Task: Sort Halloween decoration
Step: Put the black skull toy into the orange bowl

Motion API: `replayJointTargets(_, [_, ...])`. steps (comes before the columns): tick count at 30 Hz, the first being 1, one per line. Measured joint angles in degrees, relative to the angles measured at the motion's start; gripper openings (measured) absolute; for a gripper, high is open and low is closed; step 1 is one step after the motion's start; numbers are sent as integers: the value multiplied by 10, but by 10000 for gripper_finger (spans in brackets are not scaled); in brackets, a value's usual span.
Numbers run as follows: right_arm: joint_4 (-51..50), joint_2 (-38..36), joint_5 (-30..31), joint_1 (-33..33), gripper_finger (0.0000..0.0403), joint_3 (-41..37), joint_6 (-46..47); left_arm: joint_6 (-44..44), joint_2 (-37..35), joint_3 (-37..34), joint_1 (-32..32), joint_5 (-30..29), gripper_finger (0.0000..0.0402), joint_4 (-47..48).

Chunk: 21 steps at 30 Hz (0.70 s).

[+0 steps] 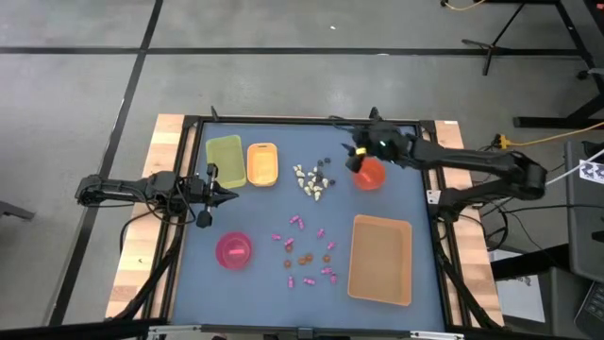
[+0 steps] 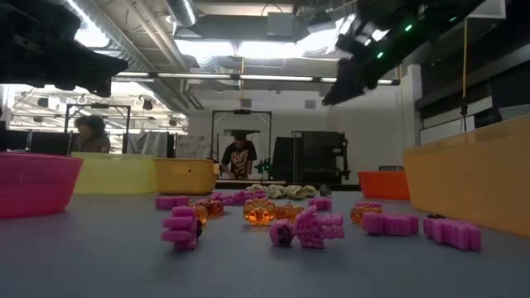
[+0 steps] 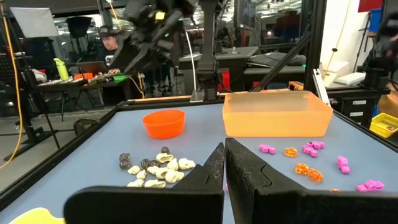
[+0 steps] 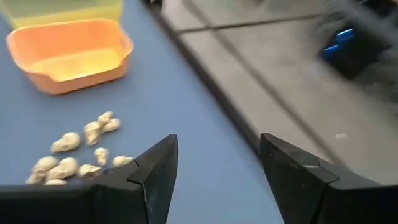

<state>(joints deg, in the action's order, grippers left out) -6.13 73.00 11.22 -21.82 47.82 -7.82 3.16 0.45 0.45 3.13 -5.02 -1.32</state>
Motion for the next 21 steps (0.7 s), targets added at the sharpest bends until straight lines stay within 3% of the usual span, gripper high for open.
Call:
replayJointTargets(3, [-1,57,-73,-34,227,21,-2,0,0,0,0,0,0,0])
replayJointTargets(7, [1,122,-120,-64,227,41,-9,0,0,0,0,0,0,0])
replayJointTargets(14, [19,207,-139,-71,227,49,-78,0,0,0,0,0,0,0])
replayJointTargets(21, [62,257,-149,-71,227,49,-87,0,0,0,0,0,0,0])
